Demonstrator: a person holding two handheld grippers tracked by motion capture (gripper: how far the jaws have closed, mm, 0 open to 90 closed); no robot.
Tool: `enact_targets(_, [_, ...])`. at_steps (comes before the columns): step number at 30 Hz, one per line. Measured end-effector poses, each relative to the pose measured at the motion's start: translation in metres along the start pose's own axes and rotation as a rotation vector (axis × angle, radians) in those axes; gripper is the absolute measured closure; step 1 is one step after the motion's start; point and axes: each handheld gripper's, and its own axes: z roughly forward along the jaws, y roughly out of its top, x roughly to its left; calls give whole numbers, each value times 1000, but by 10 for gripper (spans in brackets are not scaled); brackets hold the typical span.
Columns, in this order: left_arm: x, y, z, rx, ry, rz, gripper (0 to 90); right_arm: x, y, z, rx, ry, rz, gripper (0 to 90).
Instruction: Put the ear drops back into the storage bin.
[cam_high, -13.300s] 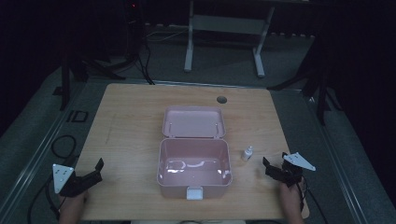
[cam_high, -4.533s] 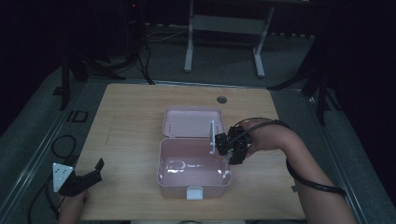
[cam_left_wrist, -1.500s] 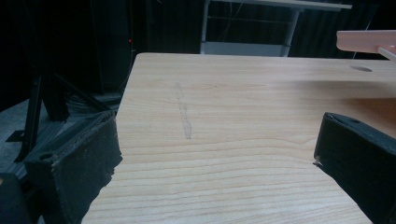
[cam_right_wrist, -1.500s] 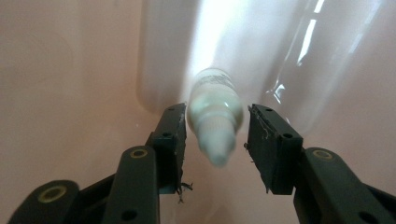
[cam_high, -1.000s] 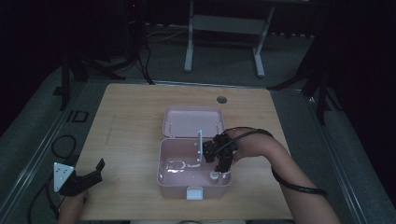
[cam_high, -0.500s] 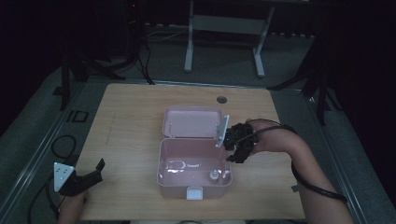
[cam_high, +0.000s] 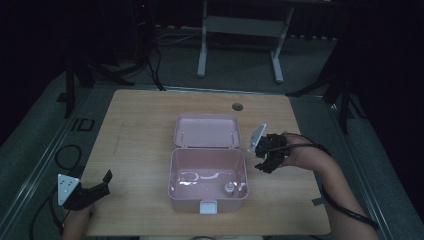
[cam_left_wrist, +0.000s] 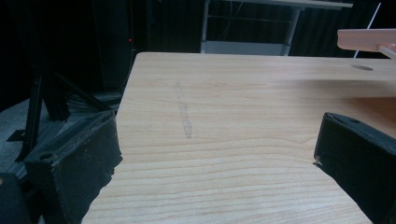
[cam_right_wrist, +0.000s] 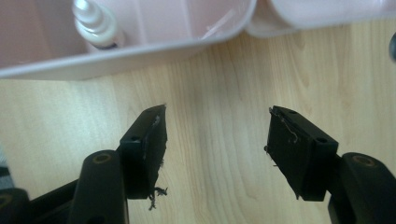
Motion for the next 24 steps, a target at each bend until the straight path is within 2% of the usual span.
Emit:
enact_targets(4, [0,0,0,1,1,0,4,-2,-11,19,-4,33,76,279])
enact_targets(5, [0,0,0,1,1,1,4,-3,-14,24,-4,49,96,218])
enact_targets(6, [0,0,0,1,0,0,4,-3,-17,29,7,66,96,175])
enact_targets(7, [0,0,0,1,0,0,4,-3,-19,34,19,67,96,175])
enact_targets(8, [0,0,0,1,0,0,4,-4,-22,39,22,70,124,166])
enact_targets(10, [0,0,0,1,-1,0,4,-4,-26,47,8,88,147,135])
enact_targets(14, [0,0,0,0,-1,0,4,-4,-36,61,-23,42,183,125])
enact_targets(19, [0,0,0,0,-1,-1,4,-6,-50,74,-89,-9,268,125])
enact_targets(22, [0,0,0,-1,-2,-2,4,-6,-59,82,-130,-69,313,123])
enact_targets(24, [0,0,0,0,-2,-3,4,-5,-66,86,-182,-100,362,123])
